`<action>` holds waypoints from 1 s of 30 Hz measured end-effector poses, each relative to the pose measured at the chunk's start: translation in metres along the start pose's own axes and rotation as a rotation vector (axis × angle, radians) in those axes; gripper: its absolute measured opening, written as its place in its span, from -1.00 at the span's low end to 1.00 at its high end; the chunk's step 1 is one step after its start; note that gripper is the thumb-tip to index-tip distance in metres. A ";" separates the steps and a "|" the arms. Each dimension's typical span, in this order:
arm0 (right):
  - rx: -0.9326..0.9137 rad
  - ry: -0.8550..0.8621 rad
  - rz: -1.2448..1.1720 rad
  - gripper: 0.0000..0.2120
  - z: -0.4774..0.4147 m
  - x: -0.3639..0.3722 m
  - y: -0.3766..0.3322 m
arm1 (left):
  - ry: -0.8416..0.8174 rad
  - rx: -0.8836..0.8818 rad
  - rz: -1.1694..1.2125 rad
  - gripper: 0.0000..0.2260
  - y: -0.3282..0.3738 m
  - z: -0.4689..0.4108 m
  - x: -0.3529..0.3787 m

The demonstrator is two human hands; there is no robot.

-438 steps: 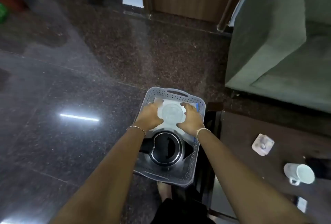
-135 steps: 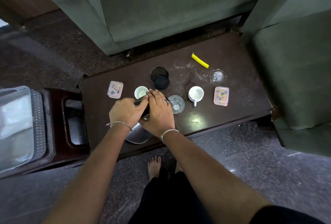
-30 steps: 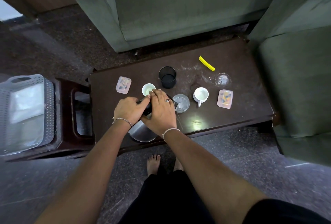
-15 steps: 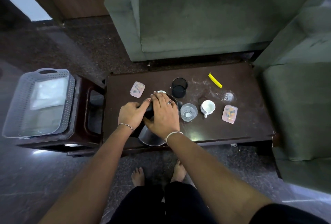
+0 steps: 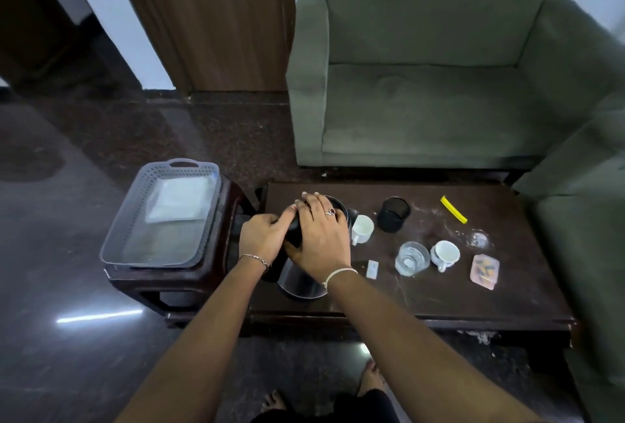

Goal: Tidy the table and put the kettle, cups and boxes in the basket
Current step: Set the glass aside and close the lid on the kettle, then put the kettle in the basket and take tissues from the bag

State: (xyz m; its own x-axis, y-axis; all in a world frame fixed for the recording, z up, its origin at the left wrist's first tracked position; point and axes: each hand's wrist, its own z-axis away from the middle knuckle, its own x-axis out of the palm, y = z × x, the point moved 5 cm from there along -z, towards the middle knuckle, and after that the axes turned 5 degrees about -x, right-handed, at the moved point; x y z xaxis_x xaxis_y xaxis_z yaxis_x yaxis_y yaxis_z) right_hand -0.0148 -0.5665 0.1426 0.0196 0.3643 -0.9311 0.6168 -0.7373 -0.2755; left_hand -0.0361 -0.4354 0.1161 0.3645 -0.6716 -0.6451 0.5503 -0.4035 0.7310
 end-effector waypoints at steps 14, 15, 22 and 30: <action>-0.403 0.006 -0.183 -0.19 -0.092 0.035 -0.171 | 0.254 -0.134 0.113 -0.43 -0.089 -0.047 -0.190; -0.431 0.000 -0.200 -0.19 -0.100 0.040 -0.179 | 0.275 -0.149 0.112 -0.43 -0.094 -0.050 -0.201; -0.441 0.035 -0.351 -0.28 -0.153 0.078 -0.200 | 0.362 -0.192 0.077 -0.47 -0.137 -0.087 -0.259; 0.205 -0.294 -0.854 -0.64 -0.207 0.159 -0.177 | 0.427 -0.155 0.023 -0.56 -0.171 -0.136 -0.282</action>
State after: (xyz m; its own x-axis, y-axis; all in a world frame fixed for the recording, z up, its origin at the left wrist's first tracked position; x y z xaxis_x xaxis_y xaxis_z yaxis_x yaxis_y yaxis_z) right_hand 0.0419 -0.2607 0.0929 -0.5957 0.6917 -0.4082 0.1785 -0.3815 -0.9070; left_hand -0.1306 -0.0923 0.1427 0.6371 -0.3498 -0.6868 0.6327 -0.2715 0.7252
